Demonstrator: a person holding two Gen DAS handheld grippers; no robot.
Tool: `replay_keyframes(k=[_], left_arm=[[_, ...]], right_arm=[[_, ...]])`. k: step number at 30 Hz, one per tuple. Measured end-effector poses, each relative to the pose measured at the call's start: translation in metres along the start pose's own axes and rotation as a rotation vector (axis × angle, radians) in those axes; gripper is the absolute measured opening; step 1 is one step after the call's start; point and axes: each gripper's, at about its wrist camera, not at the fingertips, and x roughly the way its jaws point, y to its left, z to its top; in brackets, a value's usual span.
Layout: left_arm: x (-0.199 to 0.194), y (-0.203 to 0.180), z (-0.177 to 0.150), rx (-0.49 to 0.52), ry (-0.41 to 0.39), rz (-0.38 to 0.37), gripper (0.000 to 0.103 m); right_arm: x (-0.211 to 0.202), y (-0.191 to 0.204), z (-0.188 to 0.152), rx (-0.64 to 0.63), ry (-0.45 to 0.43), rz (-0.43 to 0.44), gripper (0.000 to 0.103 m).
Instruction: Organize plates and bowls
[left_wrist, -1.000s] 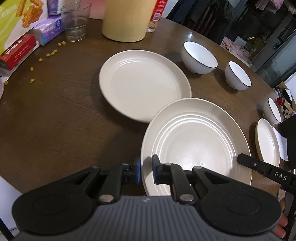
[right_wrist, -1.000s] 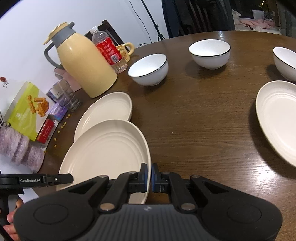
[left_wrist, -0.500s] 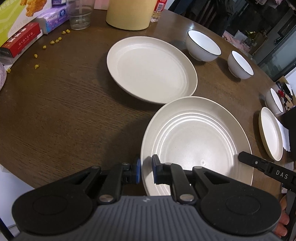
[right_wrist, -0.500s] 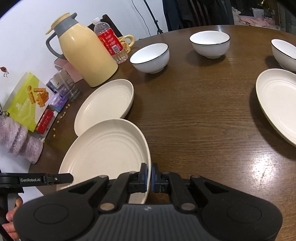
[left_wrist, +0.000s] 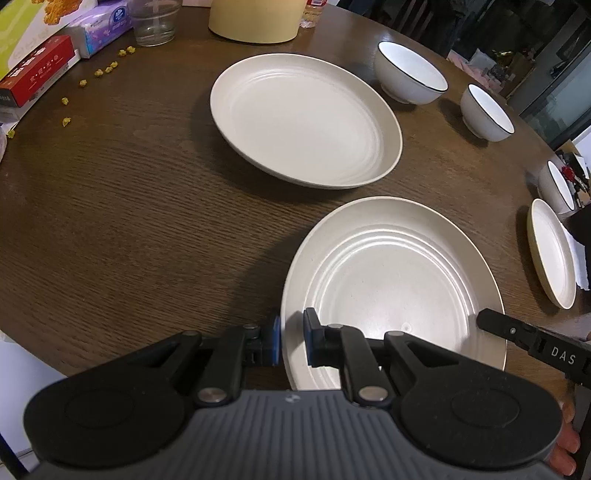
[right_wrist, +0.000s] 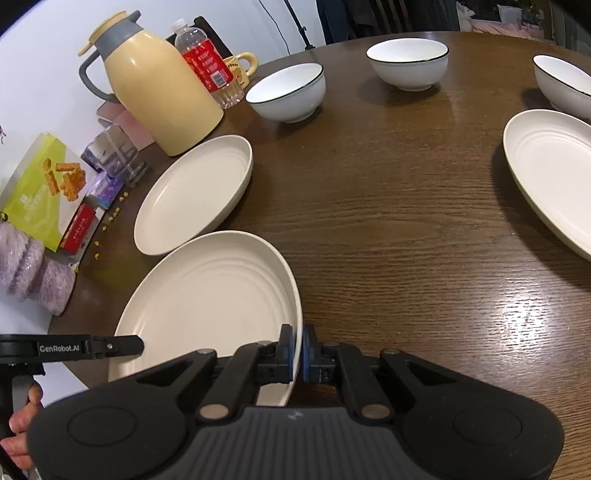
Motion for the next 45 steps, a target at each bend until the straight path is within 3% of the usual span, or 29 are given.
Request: replay_keyframes(k=[31,45], left_arm=[[-0.005,0.068,0.001,-0.123,-0.035,0.102,0.014],[-0.002,0.078,0.005,-0.131,-0.054,0.132,0.016]], right_arm=[[0.042,0.062,-0.004,-0.167,0.085,0.062,0.008],[0.053,0.073,-0.005,-0.201,0.101,0.065,0.008]])
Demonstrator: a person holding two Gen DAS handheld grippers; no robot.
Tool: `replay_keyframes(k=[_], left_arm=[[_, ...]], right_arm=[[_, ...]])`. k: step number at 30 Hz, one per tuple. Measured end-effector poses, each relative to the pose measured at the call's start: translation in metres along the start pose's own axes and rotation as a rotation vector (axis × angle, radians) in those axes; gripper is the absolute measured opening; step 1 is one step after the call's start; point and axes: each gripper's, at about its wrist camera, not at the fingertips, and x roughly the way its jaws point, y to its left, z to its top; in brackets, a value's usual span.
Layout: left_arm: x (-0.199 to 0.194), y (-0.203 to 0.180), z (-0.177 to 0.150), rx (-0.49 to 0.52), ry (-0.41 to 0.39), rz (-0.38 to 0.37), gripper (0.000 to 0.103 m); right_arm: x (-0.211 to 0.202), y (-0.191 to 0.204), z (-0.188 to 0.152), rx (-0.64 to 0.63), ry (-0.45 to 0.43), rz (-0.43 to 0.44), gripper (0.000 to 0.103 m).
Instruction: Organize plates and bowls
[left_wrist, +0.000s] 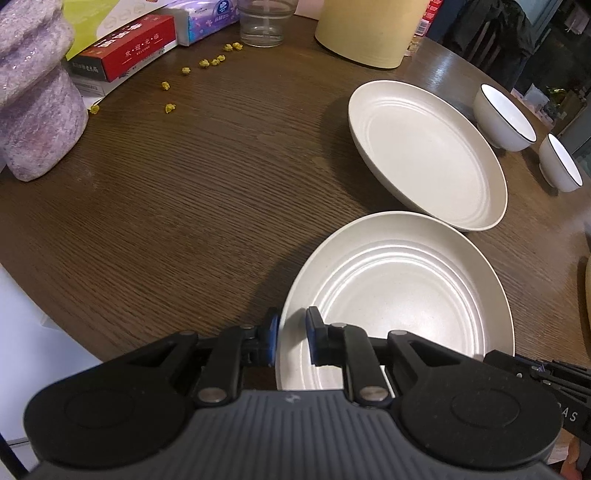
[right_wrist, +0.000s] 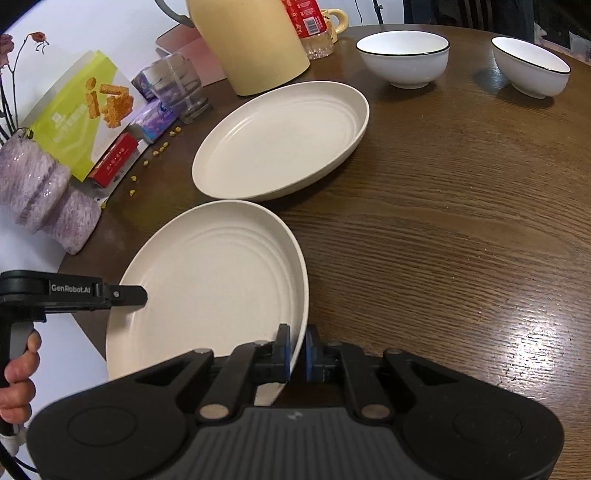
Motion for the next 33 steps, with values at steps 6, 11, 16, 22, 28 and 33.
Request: replay_keyframes(k=[6,11,16,22,28,33], left_arm=[[0.0,-0.001,-0.001,-0.001,-0.001,0.006,0.016],[-0.002,-0.001,0.0,-0.008,0.002,0.009,0.026],[-0.012,-0.003,-0.001,-0.003,-0.03,0.028,0.055],[-0.031,-0.007,-0.002,0.01,-0.091,0.032,0.099],[-0.053,-0.015,-0.006,0.031,-0.169,-0.004,0.103],[-0.065,-0.019,-0.006,0.04,-0.2,-0.017,0.103]], right_arm=[[-0.001,-0.001,0.001,0.003,0.001,0.002,0.008],[-0.002,-0.003,0.003,0.019,0.003,0.016,0.014],[-0.01,-0.004,0.003,0.024,-0.02,0.012,0.04],[-0.027,-0.007,0.005,0.031,-0.07,0.002,0.087],[-0.041,-0.007,0.011,0.044,-0.103,-0.024,0.103],[-0.05,-0.006,0.015,0.041,-0.113,-0.042,0.103]])
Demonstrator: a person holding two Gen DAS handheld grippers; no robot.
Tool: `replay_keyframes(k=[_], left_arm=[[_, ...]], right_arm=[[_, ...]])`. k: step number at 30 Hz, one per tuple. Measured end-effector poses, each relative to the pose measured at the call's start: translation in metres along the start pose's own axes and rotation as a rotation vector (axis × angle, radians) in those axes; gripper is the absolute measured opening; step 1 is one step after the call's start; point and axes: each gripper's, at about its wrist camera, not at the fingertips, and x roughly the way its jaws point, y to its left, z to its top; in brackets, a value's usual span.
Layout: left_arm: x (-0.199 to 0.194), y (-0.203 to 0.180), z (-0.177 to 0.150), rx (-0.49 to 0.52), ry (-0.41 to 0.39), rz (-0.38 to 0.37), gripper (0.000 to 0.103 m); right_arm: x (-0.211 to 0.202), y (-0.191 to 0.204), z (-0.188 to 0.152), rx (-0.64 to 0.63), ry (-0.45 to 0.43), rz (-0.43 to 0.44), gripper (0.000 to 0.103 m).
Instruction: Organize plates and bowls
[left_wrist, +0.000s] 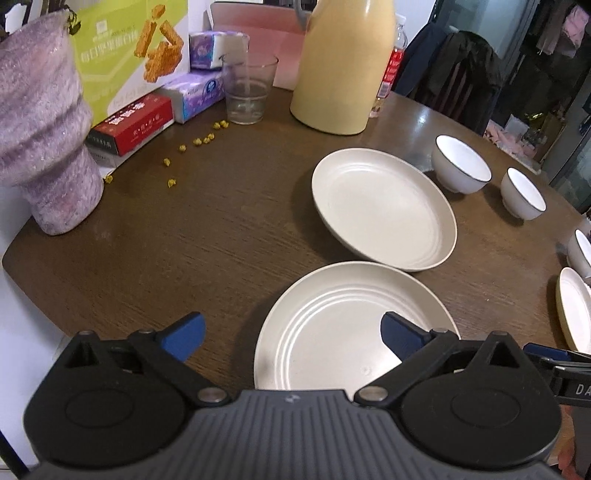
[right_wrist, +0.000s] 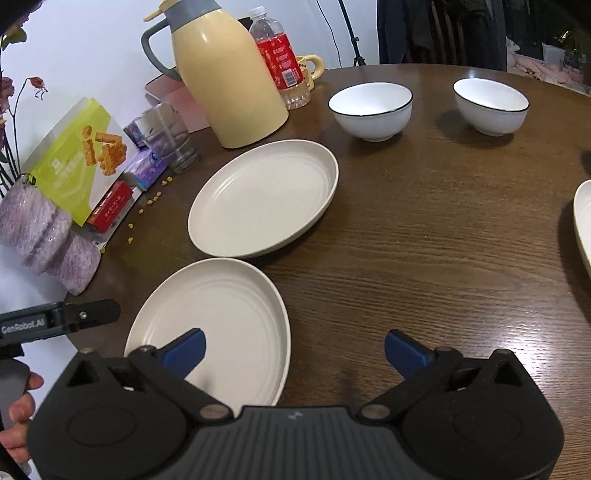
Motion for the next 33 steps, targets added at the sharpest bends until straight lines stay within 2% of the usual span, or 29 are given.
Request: replay_keyframes(k=[3,9,16,24,33], left_arm=[[-0.003,0.002,0.002,-0.004,-0.012,-0.002,0.103],[-0.006,0.001,0.013,0.031,-0.037,0.043,0.103],[-0.009,0.002,0.03,0.037,-0.079,0.047,0.103],[-0.002,-0.008,0.045,0.056,-0.082,0.049,0.103],[0.01,-0.02,0.063,0.073,-0.076,0.058,0.103]], right_arm=[[-0.003,-0.001,0.002,0.002,-0.007,-0.012,0.103],[-0.007,-0.001,0.008,-0.003,-0.02,-0.041,0.103],[-0.01,0.0,0.021,-0.002,-0.019,-0.089,0.103],[-0.007,-0.004,0.043,0.01,0.011,-0.131,0.103],[0.005,-0.002,0.069,-0.01,0.025,-0.127,0.103]])
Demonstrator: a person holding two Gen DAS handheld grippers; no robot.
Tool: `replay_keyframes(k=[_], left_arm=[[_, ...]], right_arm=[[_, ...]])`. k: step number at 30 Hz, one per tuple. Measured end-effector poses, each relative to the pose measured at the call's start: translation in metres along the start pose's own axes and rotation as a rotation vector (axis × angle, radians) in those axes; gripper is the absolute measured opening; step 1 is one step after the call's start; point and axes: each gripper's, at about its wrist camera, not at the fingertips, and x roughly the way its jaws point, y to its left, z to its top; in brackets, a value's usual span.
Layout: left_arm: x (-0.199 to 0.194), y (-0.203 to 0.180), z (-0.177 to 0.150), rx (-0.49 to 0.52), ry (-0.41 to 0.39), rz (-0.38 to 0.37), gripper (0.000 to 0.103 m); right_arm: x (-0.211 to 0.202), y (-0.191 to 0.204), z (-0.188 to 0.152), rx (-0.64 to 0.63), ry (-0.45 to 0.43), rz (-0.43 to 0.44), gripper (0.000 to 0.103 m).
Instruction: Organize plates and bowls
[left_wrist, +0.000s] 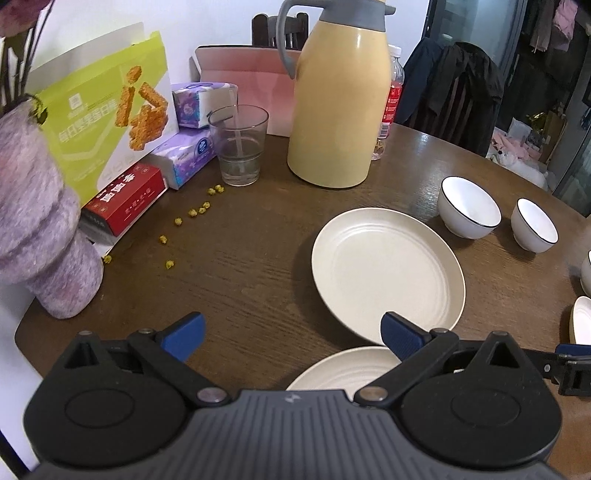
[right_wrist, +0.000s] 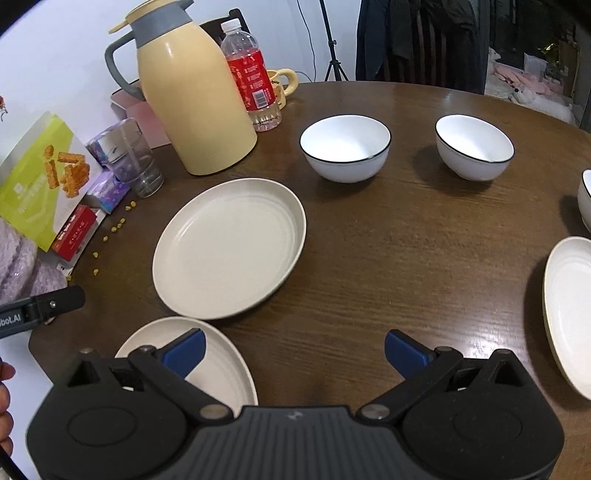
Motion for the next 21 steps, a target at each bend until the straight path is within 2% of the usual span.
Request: replay_keyframes(k=[21], left_arm=[[0.054,-0.021,0.041,-0.004,0.063,0.048,0.103]], right_arm=[[0.05,-0.01,0.056,0.003,0.057,0.0,0.103]])
